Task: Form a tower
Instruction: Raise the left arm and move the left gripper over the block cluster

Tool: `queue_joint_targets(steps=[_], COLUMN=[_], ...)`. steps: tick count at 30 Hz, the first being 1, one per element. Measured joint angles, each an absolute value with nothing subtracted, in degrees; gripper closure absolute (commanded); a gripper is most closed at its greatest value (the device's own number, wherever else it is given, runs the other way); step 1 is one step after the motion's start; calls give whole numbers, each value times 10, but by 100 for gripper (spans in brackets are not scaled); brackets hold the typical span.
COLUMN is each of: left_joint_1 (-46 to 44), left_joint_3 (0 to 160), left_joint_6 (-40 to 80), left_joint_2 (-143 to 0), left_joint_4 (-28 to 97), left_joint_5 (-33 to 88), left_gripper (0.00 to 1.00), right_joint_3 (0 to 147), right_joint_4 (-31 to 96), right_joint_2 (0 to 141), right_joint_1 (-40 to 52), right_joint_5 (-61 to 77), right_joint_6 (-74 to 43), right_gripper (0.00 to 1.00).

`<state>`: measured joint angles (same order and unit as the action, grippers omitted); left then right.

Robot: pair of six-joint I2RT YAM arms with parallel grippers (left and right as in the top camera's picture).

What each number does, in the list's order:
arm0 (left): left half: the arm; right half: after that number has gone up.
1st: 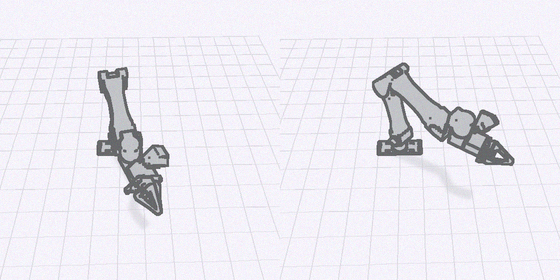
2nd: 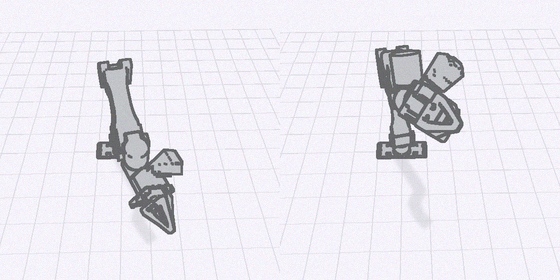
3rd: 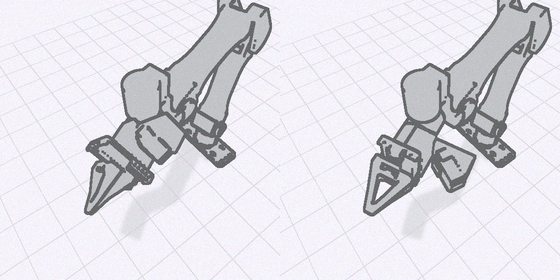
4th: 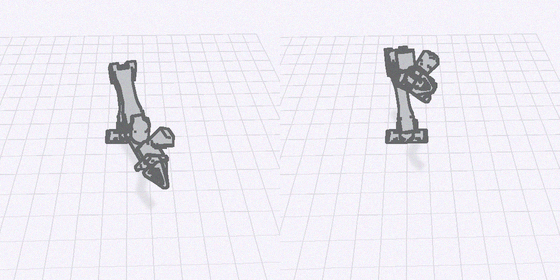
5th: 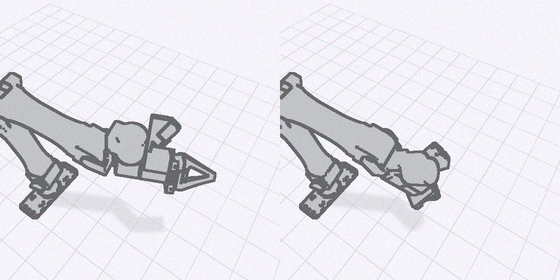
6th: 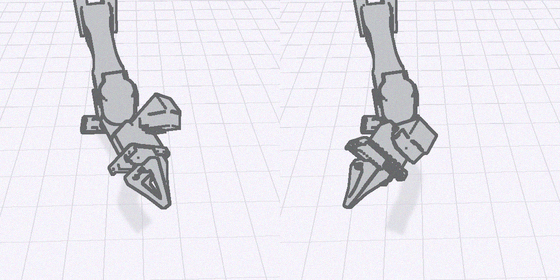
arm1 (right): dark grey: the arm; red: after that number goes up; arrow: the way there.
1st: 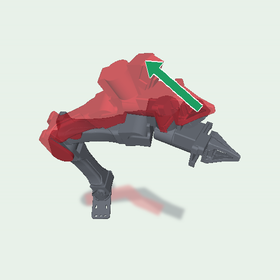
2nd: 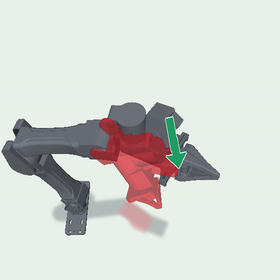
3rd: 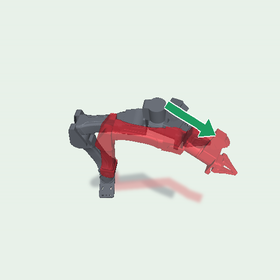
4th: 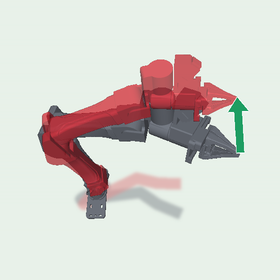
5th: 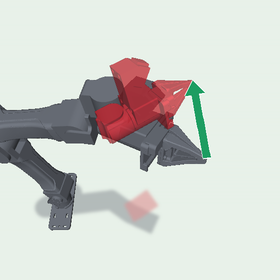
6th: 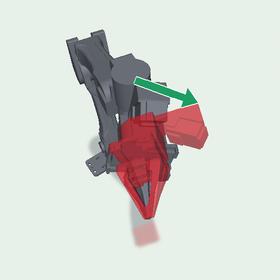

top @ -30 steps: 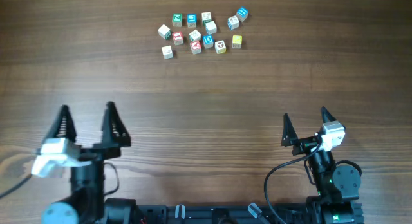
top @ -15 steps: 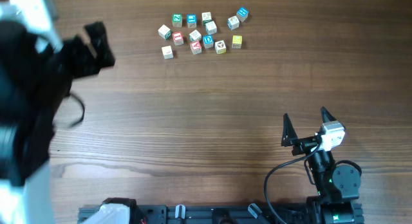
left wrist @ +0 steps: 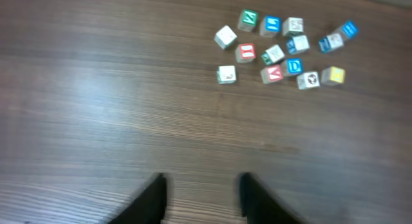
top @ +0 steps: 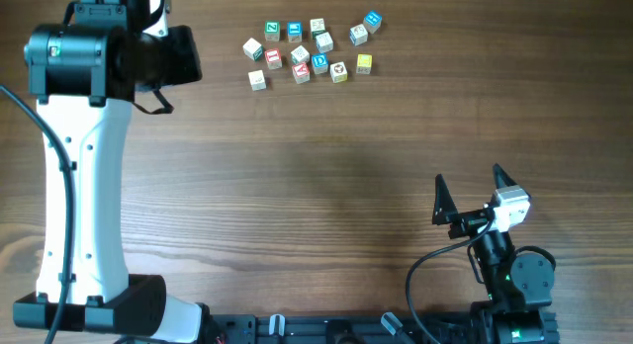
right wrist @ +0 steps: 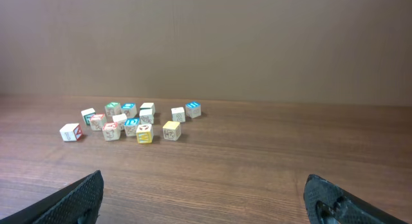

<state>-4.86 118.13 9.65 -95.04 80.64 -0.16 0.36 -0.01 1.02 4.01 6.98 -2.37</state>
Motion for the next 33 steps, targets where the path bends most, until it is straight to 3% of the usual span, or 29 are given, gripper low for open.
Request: queue_joint_targets(steps=[20,33], left_joint_1=[-49,-49], left_joint_3=[1181,1181], left_joint_6=[97,117], left_joint_2=[-950,-969], left_joint_4=[834,816], left_joint_5=[104,110], left_gripper=[96,96], right_joint_3=[4,4], right_joint_4=[0,0], right_joint_2=[10,10], right_joint_1=[40,40], right_joint_5=[70,70], right_joint_6=[-23,-24], right_gripper=[0,0])
